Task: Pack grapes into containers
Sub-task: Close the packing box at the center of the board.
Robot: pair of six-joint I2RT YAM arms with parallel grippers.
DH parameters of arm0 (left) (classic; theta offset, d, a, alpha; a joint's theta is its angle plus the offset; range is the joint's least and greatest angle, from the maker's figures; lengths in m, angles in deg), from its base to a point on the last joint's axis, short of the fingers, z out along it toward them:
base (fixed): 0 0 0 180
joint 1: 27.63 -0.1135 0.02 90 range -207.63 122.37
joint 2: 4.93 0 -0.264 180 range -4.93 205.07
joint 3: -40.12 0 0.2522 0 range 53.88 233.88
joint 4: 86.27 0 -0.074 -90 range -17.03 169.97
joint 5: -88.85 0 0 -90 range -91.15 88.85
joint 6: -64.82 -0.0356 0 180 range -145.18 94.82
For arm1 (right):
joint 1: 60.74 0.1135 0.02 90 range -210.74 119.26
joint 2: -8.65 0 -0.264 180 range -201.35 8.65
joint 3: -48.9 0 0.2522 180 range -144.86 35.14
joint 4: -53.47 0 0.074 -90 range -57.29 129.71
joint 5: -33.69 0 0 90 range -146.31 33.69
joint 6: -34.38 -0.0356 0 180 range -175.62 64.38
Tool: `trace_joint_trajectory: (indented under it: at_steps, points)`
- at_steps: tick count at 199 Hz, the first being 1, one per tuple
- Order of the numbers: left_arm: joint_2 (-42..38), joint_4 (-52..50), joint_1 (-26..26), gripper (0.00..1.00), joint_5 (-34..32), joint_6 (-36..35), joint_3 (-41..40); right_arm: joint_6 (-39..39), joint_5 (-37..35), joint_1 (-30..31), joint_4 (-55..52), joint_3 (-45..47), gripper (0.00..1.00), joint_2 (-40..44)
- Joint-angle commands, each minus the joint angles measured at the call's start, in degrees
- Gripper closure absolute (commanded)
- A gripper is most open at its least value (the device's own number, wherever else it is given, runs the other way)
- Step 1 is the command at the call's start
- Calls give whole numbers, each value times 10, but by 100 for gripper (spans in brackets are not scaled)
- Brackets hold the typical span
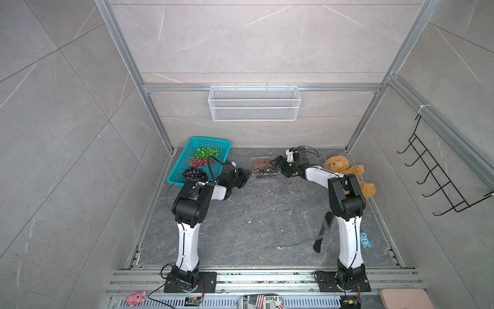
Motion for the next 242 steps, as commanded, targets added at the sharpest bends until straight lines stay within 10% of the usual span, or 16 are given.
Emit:
trace_joint_trajectory:
  at_steps: [1,242]
  points:
    - [9,9,8,85,15,-5,4,-8,10,-2,11,9,16,-10]
    - [-4,-60,10,93,45,-54,17,-28,19,-1,22,14,18,1]
